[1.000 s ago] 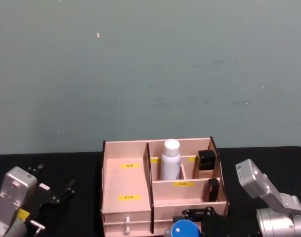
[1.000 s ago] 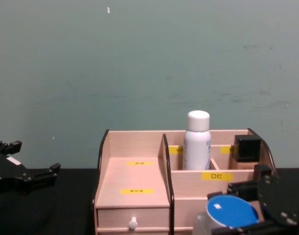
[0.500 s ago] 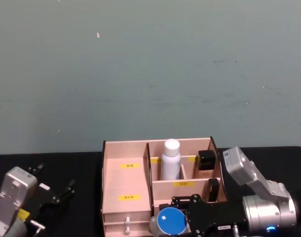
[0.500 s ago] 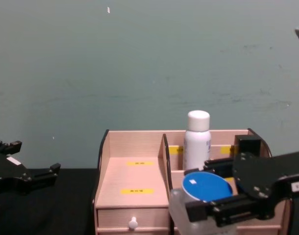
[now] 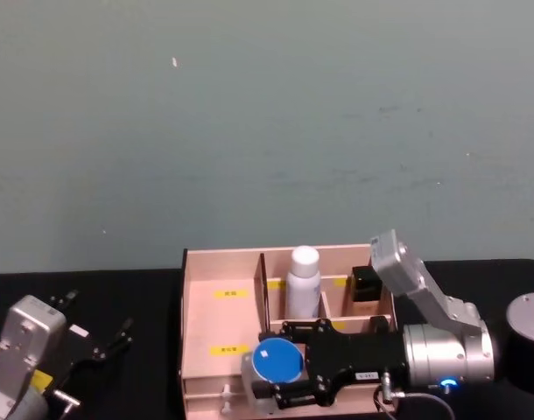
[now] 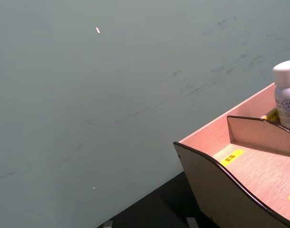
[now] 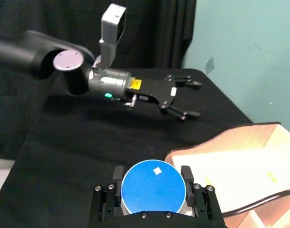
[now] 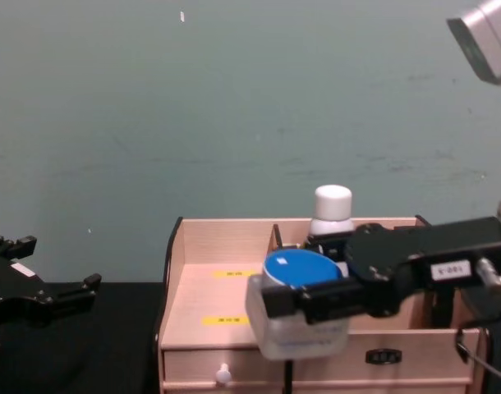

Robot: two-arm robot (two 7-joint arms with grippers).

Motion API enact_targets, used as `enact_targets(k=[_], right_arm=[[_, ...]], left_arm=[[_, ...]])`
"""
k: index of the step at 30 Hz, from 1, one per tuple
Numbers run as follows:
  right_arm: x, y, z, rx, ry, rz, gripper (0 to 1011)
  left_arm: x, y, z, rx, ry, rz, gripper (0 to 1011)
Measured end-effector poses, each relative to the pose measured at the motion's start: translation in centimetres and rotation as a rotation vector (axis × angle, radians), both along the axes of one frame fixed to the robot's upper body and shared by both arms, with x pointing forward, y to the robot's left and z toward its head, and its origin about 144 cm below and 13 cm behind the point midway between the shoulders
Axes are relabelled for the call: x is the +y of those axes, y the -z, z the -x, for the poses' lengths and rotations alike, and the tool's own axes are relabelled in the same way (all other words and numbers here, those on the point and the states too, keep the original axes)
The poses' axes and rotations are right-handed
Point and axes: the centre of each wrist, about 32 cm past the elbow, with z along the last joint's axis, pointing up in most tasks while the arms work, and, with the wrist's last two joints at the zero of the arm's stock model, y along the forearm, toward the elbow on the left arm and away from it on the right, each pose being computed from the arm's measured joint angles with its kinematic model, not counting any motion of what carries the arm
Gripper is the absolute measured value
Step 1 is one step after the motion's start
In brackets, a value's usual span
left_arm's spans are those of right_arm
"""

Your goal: Pick up the facial cleanser and watermelon frost from the table and place them into the tiered storage box.

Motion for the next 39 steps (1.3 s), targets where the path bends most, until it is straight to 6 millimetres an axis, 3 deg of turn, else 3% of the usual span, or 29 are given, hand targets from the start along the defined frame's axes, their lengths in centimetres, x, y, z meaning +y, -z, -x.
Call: enact_targets(k=[20, 39], right_arm=[[3.2, -0.5, -2.2, -0.022, 0.117, -0.036, 743], [5.3, 0.5, -3.7, -0.017, 0.212, -0.031, 743]], left_arm=[[0.0, 0.0, 0.0, 0.0, 0.0, 0.0, 1001], [0.0, 0.0, 0.0, 0.0, 0.0, 0.0, 1001]])
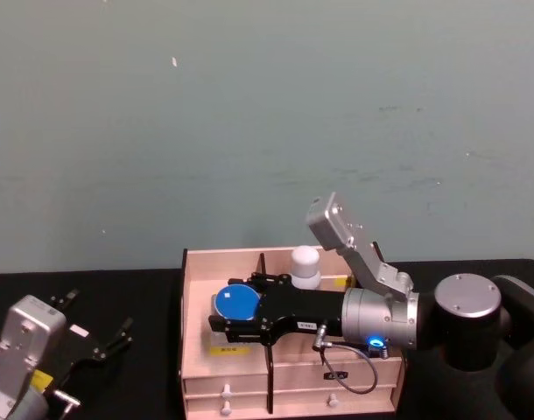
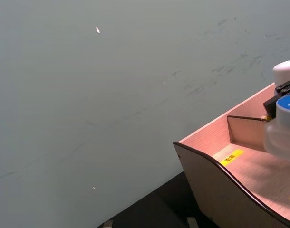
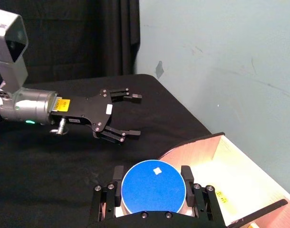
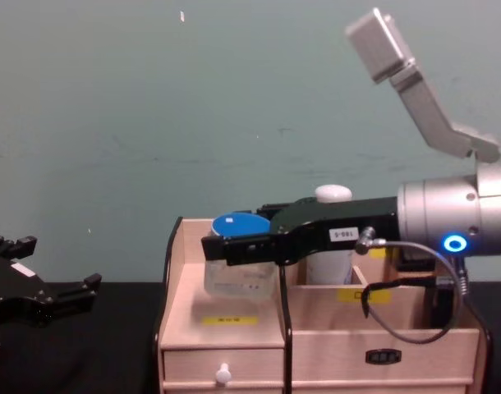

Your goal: Pick up the facial cleanser and watermelon frost from the table and place them into the tiered storage box.

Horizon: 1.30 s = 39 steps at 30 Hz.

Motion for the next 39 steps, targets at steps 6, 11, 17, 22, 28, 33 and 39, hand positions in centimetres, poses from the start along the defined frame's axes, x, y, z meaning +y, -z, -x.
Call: enact_targets(k=[6, 11, 17, 22, 28, 33, 39], right_arm=[[0.6, 0.6, -0.4, 0.017, 0.009, 0.011, 743], [1.1, 1.1, -0.8, 0.036, 0.027, 0.025, 743], [1.5, 1.5, -1.2, 0.048, 0.051, 0.033, 743], [1.8, 1.8, -1.5, 0.056, 0.06, 0.04, 743], [2.0, 2.0, -1.7, 0.068, 0.063, 0.044, 743], [2.0, 2.0, -1.9, 0.079, 0.058, 0.048, 743], [2.0, 2.0, -1.9, 0.078, 0.057, 0.049, 743]], left_arm=[[0.0, 0.0, 0.0, 0.0, 0.0, 0.0, 1001], [0.0, 0.0, 0.0, 0.0, 0.0, 0.0, 1001], [0.0, 0.0, 0.0, 0.0, 0.0, 0.0, 1001], [0.0, 0.0, 0.0, 0.0, 0.0, 0.0, 1001], [0.0, 0.0, 0.0, 0.0, 0.0, 0.0, 1001], [0.0, 0.0, 0.0, 0.0, 0.0, 0.0, 1001], [0.0, 0.0, 0.0, 0.0, 0.0, 0.0, 1001]])
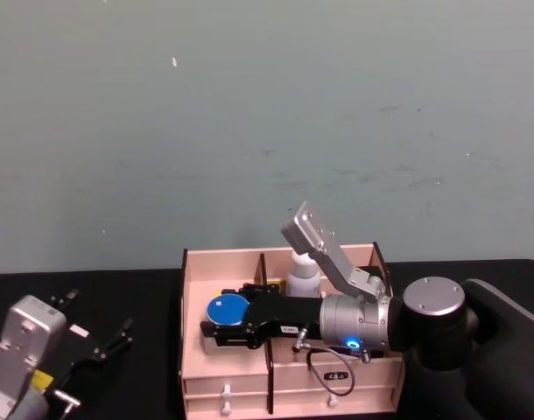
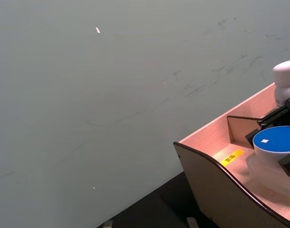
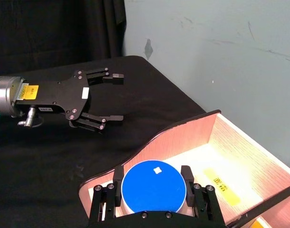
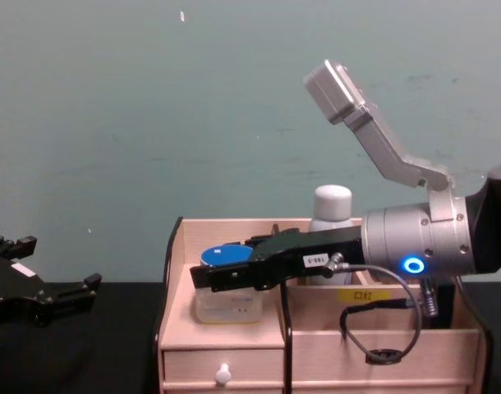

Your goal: Pick up the facial cleanser and watermelon frost from the table and place them into the tiered storage box.

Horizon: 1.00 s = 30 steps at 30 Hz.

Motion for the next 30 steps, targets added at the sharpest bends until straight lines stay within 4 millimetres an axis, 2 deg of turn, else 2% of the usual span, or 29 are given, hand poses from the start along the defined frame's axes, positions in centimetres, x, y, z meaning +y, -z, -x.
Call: enact_targets(k=[11, 21, 30], right_arm=[[0.01, 0.04, 0.04, 0.0, -0.001, 0.001, 744], [0.0, 0.09, 0.07, 0.0, 0.0, 0.003, 998], [-0.01, 0.07, 0.07, -0.001, 0.0, 0.003, 1002]], left_arm=[[0.0, 0.0, 0.0, 0.0, 0.0, 0.0, 1001], [0.0, 0.0, 0.0, 0.0, 0.0, 0.0, 1001], [0.0, 0.0, 0.0, 0.0, 0.0, 0.0, 1001]])
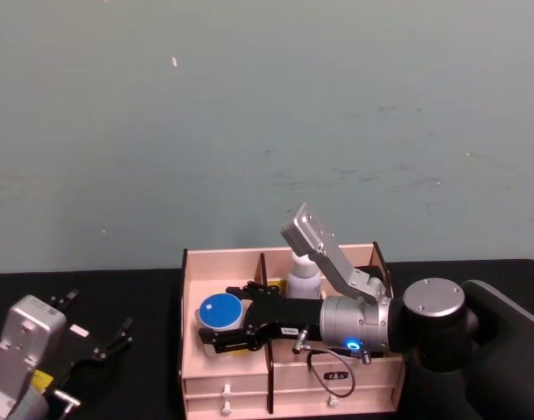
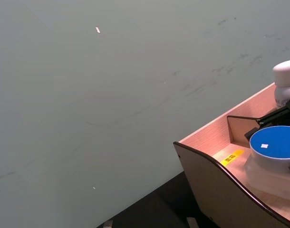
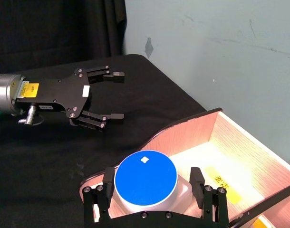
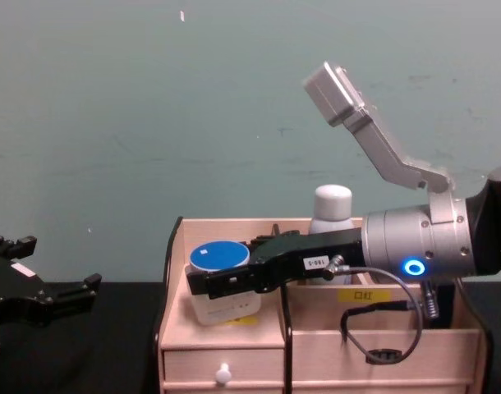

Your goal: Pick up the facial cleanser and watermelon frost from the table and place them into the tiered storage box.

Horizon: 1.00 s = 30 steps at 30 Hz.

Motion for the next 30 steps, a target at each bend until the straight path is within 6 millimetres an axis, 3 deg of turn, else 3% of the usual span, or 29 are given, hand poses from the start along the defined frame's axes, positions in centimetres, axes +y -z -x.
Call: enact_targets(k=[30], right_arm=[[-0.51, -0.85, 0.4, -0.045, -0.027, -0.032, 1002]], left_arm=[[0.0, 0.0, 0.0, 0.0, 0.0, 0.0, 1001]])
